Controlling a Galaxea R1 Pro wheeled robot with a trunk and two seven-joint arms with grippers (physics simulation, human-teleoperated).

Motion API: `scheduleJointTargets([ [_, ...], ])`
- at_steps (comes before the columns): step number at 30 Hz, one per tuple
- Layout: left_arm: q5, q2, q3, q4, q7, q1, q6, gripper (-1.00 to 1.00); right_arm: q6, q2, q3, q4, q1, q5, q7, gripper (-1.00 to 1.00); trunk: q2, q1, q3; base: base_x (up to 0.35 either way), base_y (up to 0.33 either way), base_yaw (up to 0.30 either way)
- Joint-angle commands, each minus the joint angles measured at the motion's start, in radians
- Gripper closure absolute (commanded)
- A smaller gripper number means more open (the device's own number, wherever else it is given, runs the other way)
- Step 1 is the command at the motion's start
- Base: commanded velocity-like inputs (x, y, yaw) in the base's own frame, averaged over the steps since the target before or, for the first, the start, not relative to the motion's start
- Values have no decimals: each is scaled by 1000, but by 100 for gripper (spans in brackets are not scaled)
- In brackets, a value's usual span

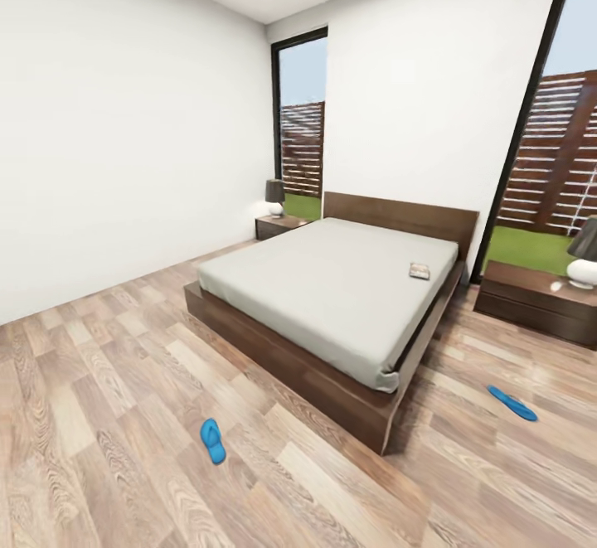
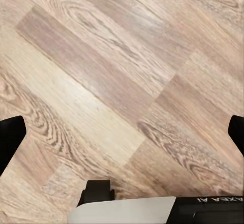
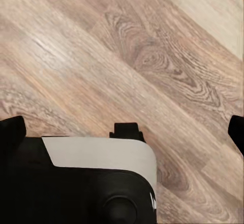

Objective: In the bedroom, move the book from the bed onto either nightstand, and place the two sandals side by side next to the bed.

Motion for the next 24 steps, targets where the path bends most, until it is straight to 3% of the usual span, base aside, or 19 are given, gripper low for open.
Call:
scheduleJointTargets([
  [1, 0, 1, 0, -28, 1, 0, 1, -100, 0, -1, -2, -38, 0, -1, -1, -100, 0, 0, -1, 0, 0, 294],
  [5, -8, 2, -1, -111, 4, -2, 4, -100, 0, -3, -20, -133, 0, -1, -2, -100, 0, 0, -1, 0, 0, 294],
  [9, -35, 3, -2, -123, 3, -2, 3, -100, 0, -6, -36, -146, 0, -1, -2, -100, 0, 0, -1, 0, 0, 294],
  [12, -69, 4, -1, -126, 0, -3, 0, -100, 0, -12, -64, -149, 0, -2, 0, -100, 0, 0, -1, 0, 0, 293],
  [15, -93, 4, 0, -127, -3, -3, -3, -100, -2, -14, -128, -145, 0, -2, 3, -100, 0, 0, -1, 0, 0, 294],
  [21, -89, -1, -1, -123, -4, -3, -15, -100, -2, -16, -158, -140, 0, -3, 4, -100, 0, 0, -1, 0, 0, 293],
  [24, -46, -3, -2, -120, -5, -3, -30, -100, -2, -14, -161, -136, 0, -3, 3, -100, 0, 0, -1, 0, 0, 291],
])
